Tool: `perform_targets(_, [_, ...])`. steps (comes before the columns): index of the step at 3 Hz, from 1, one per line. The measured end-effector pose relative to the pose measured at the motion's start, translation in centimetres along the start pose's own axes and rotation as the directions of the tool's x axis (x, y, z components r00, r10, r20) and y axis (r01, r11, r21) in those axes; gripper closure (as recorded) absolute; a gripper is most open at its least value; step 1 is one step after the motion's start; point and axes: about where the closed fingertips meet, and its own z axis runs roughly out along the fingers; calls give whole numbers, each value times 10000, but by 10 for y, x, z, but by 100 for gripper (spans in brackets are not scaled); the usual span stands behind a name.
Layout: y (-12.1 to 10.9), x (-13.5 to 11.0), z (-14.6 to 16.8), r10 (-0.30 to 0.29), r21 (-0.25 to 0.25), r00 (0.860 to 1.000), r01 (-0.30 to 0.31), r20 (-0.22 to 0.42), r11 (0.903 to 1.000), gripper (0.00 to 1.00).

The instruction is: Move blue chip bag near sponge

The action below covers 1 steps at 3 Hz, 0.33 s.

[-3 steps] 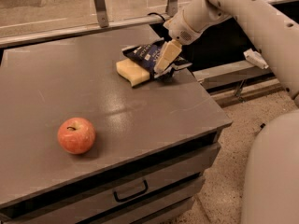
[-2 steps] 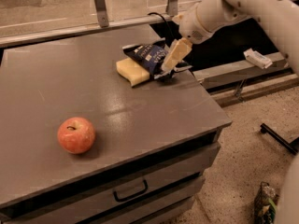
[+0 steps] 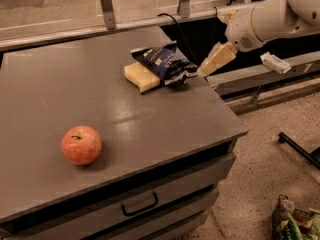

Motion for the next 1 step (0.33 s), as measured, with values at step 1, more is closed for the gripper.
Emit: perform_targets(1, [1,-2,2,-26,-41,10000,26,15,10000,0])
